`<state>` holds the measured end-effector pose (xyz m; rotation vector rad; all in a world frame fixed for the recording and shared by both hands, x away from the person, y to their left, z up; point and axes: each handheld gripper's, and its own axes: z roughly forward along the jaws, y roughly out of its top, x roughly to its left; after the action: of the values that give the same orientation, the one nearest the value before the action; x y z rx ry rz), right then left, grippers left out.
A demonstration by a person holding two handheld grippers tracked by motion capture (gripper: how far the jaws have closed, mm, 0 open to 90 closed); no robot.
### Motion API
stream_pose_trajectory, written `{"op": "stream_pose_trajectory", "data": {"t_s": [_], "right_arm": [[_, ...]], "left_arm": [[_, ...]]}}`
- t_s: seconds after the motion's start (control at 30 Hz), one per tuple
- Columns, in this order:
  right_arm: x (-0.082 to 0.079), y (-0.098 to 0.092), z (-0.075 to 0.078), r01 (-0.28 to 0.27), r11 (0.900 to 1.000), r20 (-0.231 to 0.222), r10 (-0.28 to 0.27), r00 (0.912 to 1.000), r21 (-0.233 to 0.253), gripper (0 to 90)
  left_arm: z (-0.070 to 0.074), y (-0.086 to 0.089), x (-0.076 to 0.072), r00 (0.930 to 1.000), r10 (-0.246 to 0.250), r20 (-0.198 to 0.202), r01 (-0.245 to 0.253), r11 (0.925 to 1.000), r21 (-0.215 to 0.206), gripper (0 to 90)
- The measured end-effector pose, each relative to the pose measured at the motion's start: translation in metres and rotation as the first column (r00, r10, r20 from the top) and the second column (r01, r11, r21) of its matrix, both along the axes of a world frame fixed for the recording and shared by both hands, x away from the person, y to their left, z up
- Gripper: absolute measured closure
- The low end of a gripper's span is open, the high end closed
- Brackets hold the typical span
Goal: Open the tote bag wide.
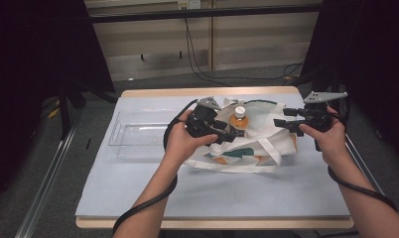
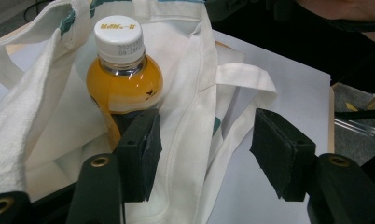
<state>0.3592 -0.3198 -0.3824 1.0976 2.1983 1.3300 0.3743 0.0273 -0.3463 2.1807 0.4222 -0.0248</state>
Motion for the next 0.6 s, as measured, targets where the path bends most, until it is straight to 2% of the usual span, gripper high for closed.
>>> {"op": "stream_pose_trajectory", "data": {"t_s": [0.3, 0.5, 0.6], "right_arm": [[0.001, 0.006, -0.003, -0.018, 1.000, -0.012, 0.018, 0.9998, -0.002, 34.6], [-0.001, 0.010, -0.007, -0.040, 0.999, -0.019, 0.040, 0.9990, -0.004, 34.4], [-0.002, 0.012, -0.008, -0.048, 0.999, -0.023, 0.048, 0.9986, 0.000, 34.4]], "left_arm": [[0.008, 0.003, 0.005, 0.9998, 0.012, 0.014, -0.012, 0.9999, -0.012, 42.1], [0.011, 0.006, 0.012, 0.9993, 0.025, 0.028, -0.025, 0.9997, -0.003, 42.1], [0.013, 0.007, 0.014, 0.9991, 0.039, 0.019, -0.039, 0.9993, -0.003, 42.0]]}}
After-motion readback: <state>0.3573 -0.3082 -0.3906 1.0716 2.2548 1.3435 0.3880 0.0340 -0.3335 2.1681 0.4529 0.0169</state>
